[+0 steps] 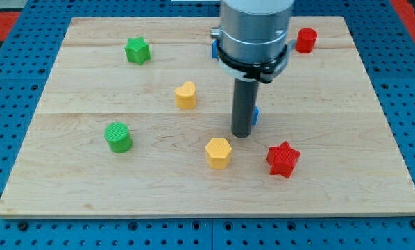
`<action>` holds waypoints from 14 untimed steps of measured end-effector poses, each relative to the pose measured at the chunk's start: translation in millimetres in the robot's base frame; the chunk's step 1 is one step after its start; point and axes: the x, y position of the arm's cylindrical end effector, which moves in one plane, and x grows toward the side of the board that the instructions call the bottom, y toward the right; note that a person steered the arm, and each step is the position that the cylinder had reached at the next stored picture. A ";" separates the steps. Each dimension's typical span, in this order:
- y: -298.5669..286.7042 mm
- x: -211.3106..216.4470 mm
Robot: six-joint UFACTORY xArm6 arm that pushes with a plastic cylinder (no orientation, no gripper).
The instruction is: Move the blue cube towards center
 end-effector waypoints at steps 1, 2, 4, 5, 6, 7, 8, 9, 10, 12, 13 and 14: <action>-2.8 -3.2; -21.8 -9.6; -12.6 -15.4; -12.6 -27.6; -9.9 -30.3; 20.9 -30.3; 27.3 -30.3; 27.2 -30.9; 20.0 -42.1; -0.8 -46.2; -5.6 -46.2; -6.5 -46.2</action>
